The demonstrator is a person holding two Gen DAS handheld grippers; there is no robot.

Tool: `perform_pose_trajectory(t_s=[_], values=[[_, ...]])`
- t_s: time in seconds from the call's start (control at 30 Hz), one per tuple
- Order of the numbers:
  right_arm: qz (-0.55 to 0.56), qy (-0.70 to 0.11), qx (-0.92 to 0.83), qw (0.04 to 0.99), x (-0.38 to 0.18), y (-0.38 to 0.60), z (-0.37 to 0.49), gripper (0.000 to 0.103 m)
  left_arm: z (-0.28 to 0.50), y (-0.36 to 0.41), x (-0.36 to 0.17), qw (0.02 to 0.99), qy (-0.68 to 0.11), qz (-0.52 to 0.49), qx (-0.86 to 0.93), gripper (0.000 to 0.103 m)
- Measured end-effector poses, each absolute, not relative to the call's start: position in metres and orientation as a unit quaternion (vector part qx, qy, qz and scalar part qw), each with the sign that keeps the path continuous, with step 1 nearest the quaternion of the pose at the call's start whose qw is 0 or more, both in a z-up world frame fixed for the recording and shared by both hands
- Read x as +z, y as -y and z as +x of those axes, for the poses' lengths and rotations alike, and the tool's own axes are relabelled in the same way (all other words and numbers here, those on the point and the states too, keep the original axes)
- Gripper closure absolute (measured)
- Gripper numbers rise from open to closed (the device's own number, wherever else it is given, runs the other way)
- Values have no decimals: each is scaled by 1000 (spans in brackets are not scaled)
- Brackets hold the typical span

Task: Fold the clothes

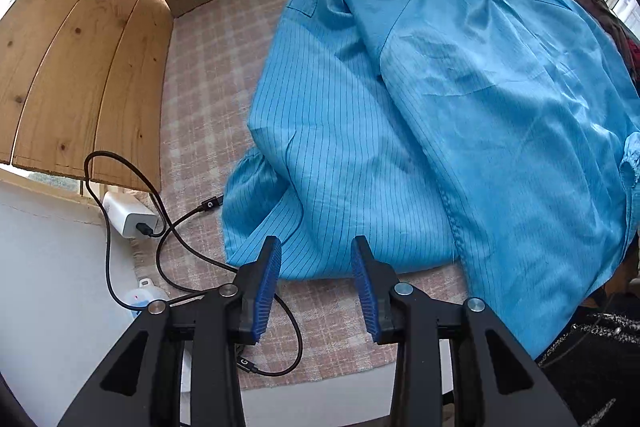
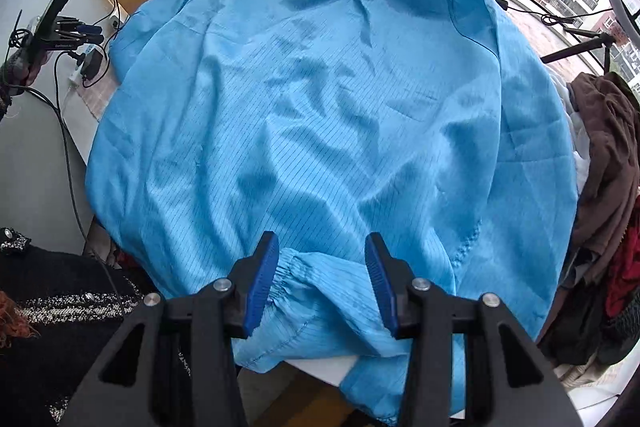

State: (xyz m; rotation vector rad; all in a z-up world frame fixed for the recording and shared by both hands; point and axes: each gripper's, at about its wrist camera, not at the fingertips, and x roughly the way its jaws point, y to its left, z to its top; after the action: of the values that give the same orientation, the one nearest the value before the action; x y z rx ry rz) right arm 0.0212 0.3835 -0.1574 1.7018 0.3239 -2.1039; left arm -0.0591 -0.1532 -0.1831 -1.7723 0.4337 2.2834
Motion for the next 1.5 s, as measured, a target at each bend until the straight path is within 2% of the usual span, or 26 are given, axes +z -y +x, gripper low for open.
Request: perform_pose_trajectory(t_s=[0.1,0.17,0.3,0.4,0.47,0.57,0.63,0.7,0.83,0.93,1.03,1.1,1.13,1.17,1.3,1.5], values=[[655,-100,-720,205,-206,-384,-10,59,-59,131,-179,128,-153,-599,776,68],[683,-128,-692,195,-230,-389,-5,61,-54,118,-176,138,-157,-595,776,68],[741,-157,-625,187,-220,-442,81,61,-41,119,-164,140,-143,-587,784,68],[778,-182,-591,111,-201,-498,133,61,-33,130,-160,133,-120,-585,791,68],[748,-145,-641,91,-169,-506,120,61,-31,141,-164,120,-100,-590,792,68],[647,-95,-741,153,-116,-467,73,60,-34,158,-172,103,-98,-595,791,68],[581,-103,-785,190,-95,-423,39,57,-41,168,-179,99,-95,-599,789,68],[536,-117,-806,222,-91,-372,4,48,-48,177,-187,99,-92,-605,784,68],[513,-109,-808,269,-113,-281,-48,48,-62,180,-206,120,-101,-624,766,64],[522,-131,-796,278,-146,-242,-63,48,-72,177,-222,139,-112,-635,751,59],[540,-127,-783,282,-172,-223,-78,48,-83,169,-244,152,-132,-643,739,58],[556,-113,-773,285,-187,-217,-90,48,-91,168,-257,153,-129,-652,732,64],[564,-107,-768,286,-195,-214,-95,48,-93,169,-259,157,-121,-654,730,89],[566,-106,-766,285,-198,-213,-99,48,-95,170,-261,161,-113,-657,728,101],[571,-109,-765,277,-201,-215,-113,48,-94,183,-222,178,-77,-629,753,102],[574,-94,-772,257,-197,-232,-127,48,-80,172,-106,205,-61,-556,803,102]])
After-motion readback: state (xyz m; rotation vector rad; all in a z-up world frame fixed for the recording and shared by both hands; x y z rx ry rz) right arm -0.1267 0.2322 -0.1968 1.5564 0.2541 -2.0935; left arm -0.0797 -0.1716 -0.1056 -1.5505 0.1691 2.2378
